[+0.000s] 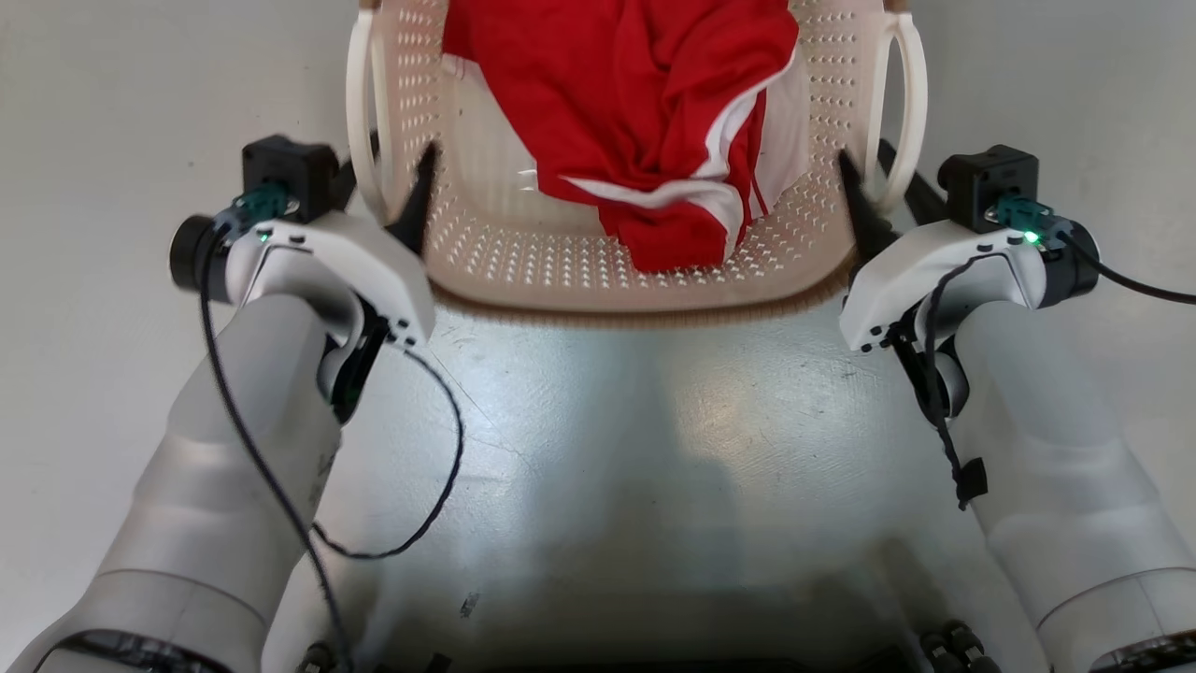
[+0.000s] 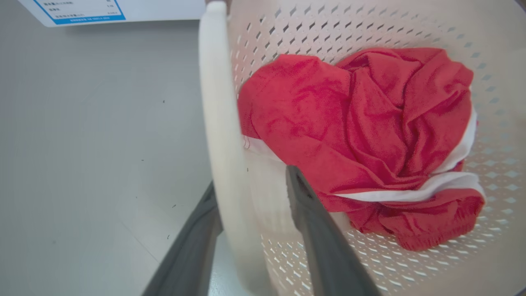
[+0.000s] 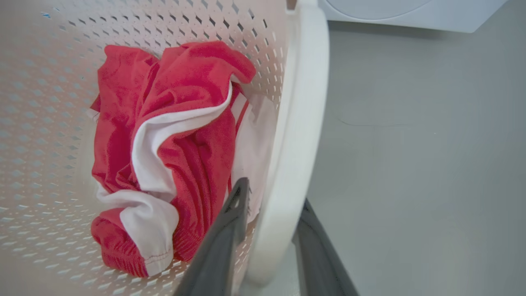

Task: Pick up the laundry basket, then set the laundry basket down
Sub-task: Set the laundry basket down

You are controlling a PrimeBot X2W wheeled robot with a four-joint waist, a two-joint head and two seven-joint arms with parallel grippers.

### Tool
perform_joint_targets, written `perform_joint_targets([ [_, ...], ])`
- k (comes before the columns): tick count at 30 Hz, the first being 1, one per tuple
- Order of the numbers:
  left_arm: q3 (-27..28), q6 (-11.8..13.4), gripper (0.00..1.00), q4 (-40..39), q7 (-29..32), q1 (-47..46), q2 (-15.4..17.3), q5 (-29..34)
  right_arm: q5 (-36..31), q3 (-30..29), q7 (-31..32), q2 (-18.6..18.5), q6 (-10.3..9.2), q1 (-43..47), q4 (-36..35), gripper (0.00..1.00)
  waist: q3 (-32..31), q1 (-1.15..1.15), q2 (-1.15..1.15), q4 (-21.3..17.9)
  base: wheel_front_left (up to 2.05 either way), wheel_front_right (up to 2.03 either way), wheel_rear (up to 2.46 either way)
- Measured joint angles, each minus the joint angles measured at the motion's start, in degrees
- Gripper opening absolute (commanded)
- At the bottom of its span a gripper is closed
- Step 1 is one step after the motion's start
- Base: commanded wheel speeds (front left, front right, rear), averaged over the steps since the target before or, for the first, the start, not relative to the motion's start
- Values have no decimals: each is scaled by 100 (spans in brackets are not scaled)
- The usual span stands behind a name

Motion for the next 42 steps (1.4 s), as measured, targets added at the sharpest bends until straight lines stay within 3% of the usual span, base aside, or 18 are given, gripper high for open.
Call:
perform_joint_targets([
  [27,683,-15,100,235,-22,-92,-288,470,-79,-172,-409,38,1,-14,269,100,-221,0,0,50,0,0,0],
  [42,962,-15,100,-232,-22,467,-229,410,162,18,-617,44,1,-10,385,100,-851,0,0,-131,0,0,0],
])
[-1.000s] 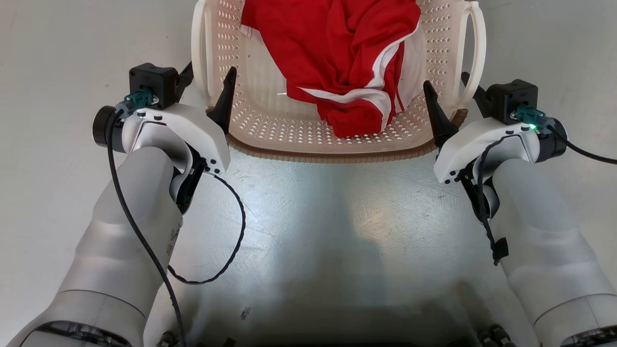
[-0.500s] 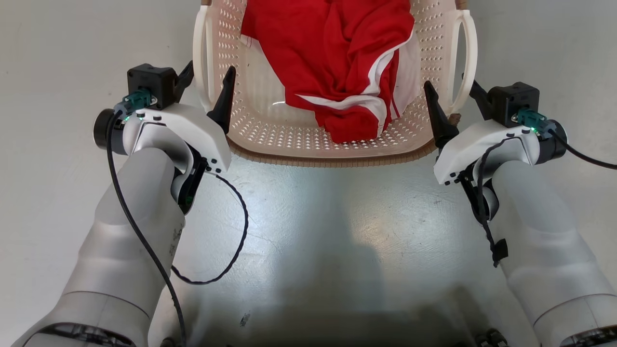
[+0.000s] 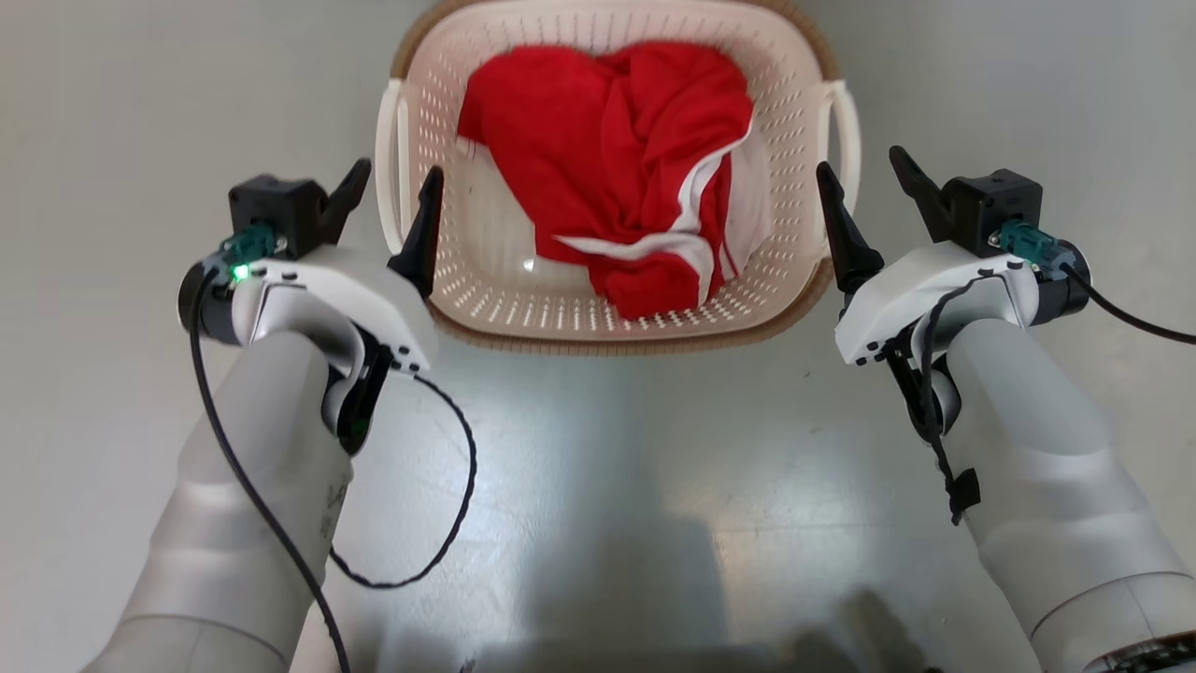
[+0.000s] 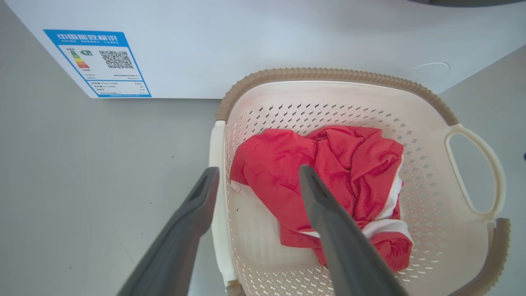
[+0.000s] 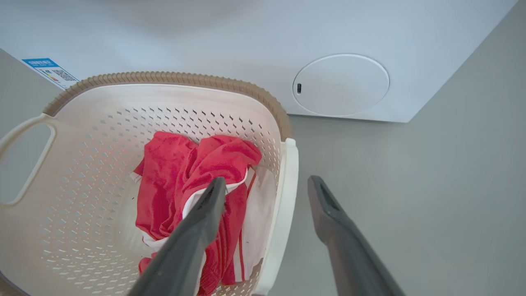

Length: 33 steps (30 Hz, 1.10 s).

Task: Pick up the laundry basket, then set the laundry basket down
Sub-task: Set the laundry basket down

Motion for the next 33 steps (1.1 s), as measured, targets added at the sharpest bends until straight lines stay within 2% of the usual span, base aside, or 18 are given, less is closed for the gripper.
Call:
perform_joint_targets([
  [12,456,0,100,-444,0,774,0,0,-41,-45,-40,8,0,351,-276,100,-965,0,0,-76,0,0,0],
  [22,934,0,100,-1174,0,1699,-158,35,-450,-479,-41,27,0,1254,-989,100,-2006,0,0,3,0,0,0],
  [33,1270,0,100,-1866,0,2731,-282,-51,-457,-586,-42,55,0,2208,-1927,100,-3037,0,0,101,0,0,0],
])
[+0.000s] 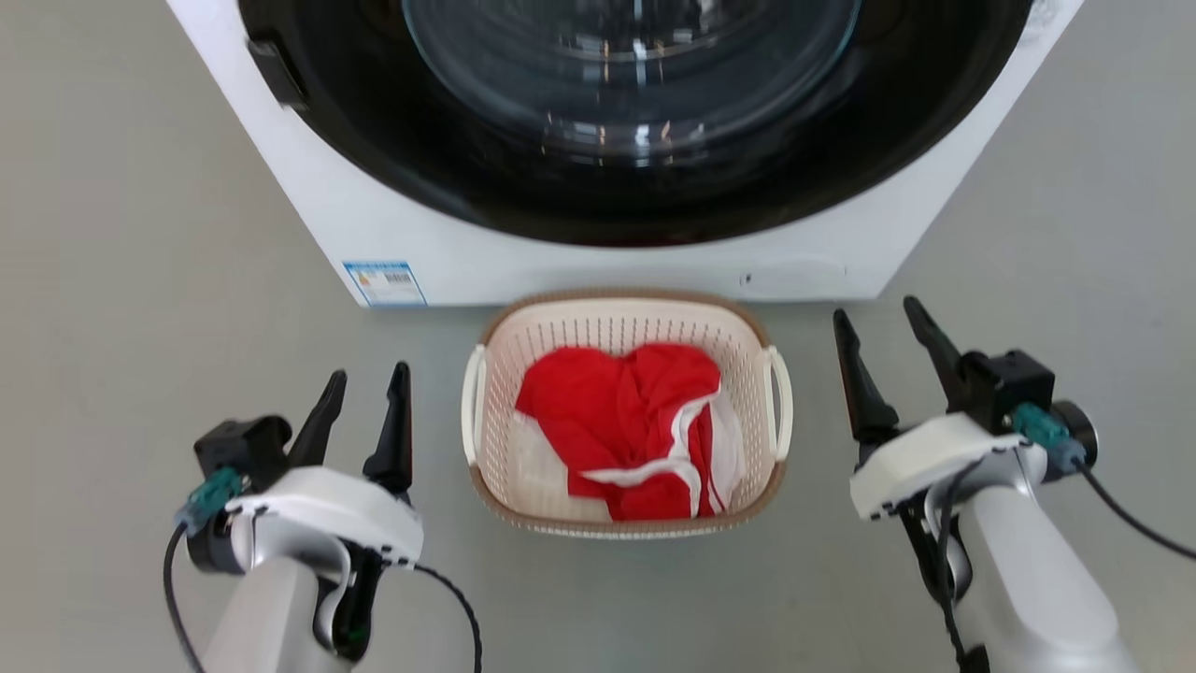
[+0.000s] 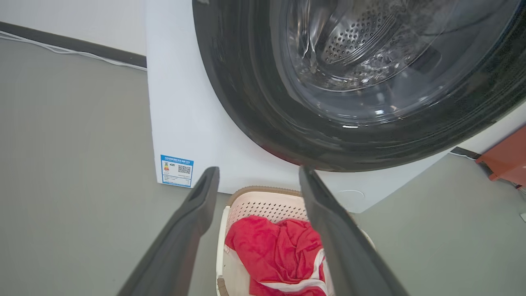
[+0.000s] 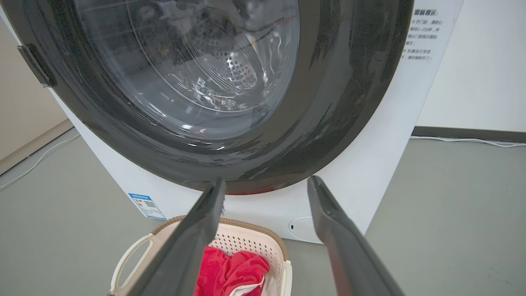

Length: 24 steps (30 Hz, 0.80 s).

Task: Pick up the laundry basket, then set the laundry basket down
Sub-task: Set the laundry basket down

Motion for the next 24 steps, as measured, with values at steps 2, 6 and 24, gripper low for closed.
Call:
perform_joint_targets([
  [2,58,0,100,-147,0,165,2,1,1,-10,0,2,0,169,-135,100,-167,0,0,17,0,0,0],
  [6,110,0,100,-442,-1,592,5,-93,2,-35,0,18,0,596,-364,100,-530,0,0,43,0,0,0],
  [24,457,123,100,-1511,1,2397,102,64,11,-431,162,59,0,2394,-1563,100,-1578,0,0,79,0,0,0],
])
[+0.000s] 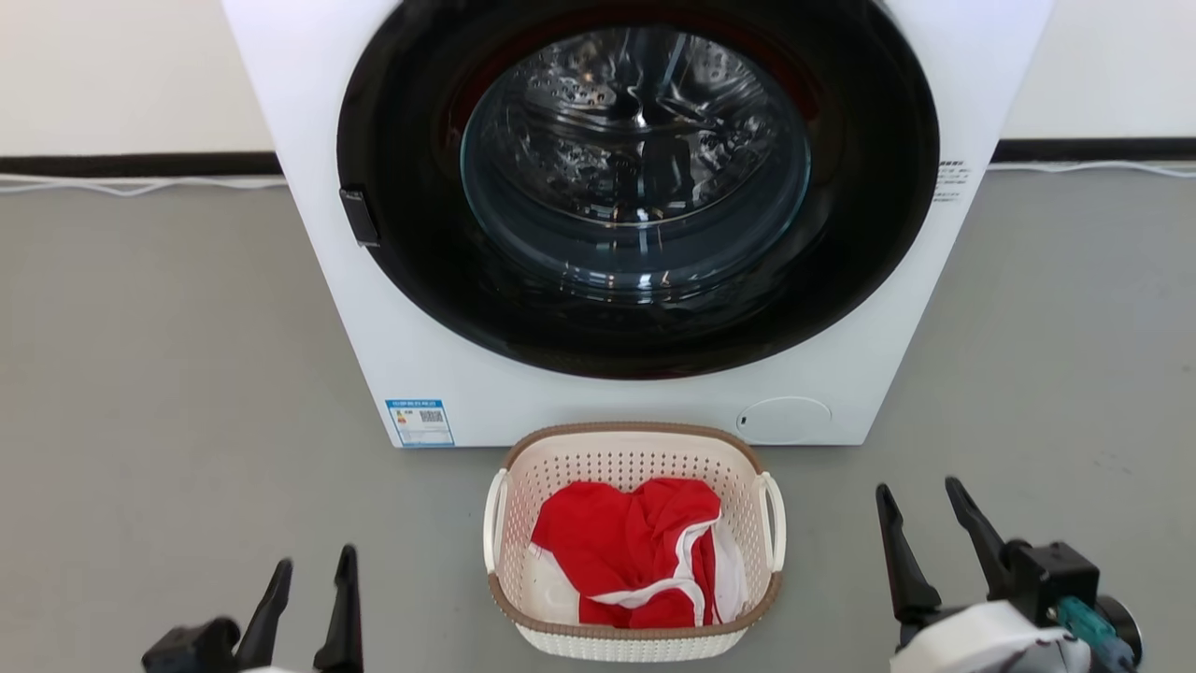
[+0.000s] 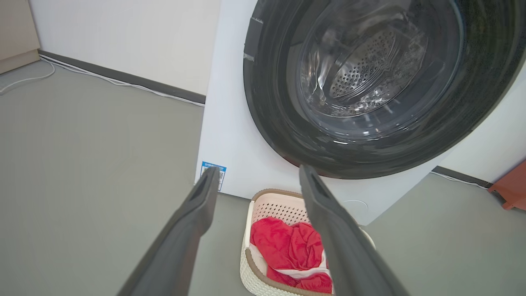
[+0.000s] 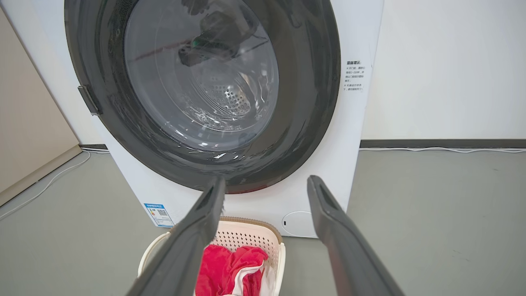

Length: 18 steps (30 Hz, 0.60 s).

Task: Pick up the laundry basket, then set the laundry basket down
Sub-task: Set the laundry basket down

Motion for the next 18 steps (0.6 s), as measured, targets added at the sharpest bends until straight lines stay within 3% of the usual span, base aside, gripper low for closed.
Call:
perform_joint_targets([
  [18,167,158,100,-360,2,592,14,-5,9,-140,213,25,0,609,-378,100,-201,0,0,-16,0,0,0],
])
